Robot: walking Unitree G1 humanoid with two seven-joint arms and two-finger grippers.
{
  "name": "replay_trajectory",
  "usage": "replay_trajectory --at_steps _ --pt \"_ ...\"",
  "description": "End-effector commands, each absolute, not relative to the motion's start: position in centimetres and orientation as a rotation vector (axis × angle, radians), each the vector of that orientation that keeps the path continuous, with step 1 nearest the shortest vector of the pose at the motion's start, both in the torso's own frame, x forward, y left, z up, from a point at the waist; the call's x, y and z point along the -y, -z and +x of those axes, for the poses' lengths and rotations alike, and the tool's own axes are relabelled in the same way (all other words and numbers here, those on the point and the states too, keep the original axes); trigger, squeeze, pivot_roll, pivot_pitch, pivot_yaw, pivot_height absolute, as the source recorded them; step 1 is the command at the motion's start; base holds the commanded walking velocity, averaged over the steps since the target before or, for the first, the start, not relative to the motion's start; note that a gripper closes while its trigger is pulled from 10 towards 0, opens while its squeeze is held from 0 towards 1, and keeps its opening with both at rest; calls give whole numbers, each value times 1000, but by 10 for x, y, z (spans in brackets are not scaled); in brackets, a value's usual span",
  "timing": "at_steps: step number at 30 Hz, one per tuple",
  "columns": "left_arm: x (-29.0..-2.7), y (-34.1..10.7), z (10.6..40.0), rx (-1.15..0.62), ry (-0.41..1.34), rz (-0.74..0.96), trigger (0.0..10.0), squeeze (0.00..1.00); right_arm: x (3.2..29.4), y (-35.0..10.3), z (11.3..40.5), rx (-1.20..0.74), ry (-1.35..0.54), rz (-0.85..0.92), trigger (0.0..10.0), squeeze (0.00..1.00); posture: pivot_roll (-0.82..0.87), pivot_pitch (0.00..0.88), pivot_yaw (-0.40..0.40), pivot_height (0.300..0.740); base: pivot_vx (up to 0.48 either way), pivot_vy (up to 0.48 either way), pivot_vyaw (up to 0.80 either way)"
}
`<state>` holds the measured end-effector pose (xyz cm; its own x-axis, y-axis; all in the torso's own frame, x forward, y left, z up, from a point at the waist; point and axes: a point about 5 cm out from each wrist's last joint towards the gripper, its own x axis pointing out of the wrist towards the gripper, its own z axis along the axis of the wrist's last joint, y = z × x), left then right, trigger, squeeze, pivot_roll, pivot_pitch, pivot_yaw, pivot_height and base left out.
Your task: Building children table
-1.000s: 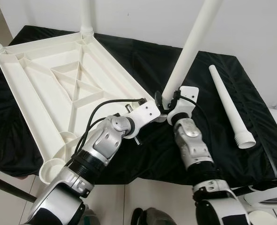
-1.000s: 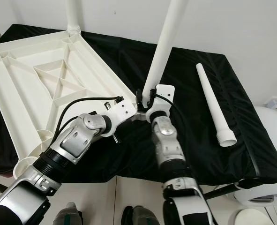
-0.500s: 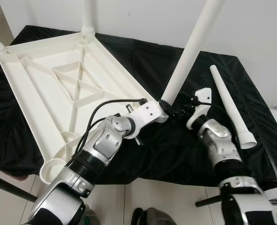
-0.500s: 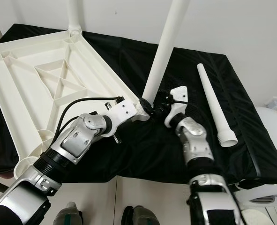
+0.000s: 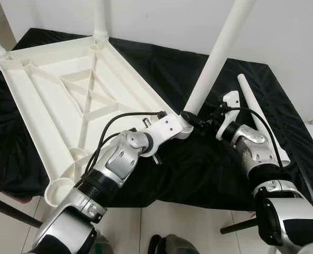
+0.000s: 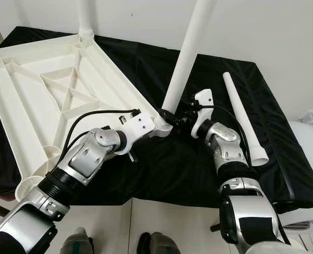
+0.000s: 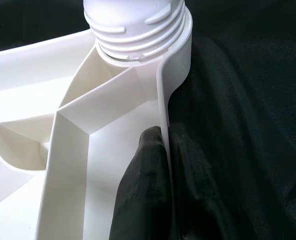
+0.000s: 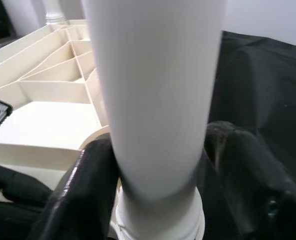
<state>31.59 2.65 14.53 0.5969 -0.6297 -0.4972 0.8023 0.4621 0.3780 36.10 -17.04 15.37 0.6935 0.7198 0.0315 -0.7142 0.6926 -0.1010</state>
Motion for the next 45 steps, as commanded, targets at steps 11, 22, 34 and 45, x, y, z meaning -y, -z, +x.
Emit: replay_trajectory --at_steps 11,22,34,45 --pt "-15 -153 313 -255 937 656 10000 0 184 -144 357 28 -814 -119 10000 0 83 7 -110 740 0 0 0" --pt "-13 -150 308 -261 948 649 10000 0 164 -141 347 144 -699 33 10000 0 85 5 -120 740 0 0 0" --pt "-11 -147 306 -265 958 648 10000 0 128 -145 341 199 -549 108 10000 0 85 4 -122 740 0 0 0" --pt "-11 -146 304 -269 956 646 10000 0 95 -157 343 170 -228 115 10000 0 93 0 -139 740 0 0 0"
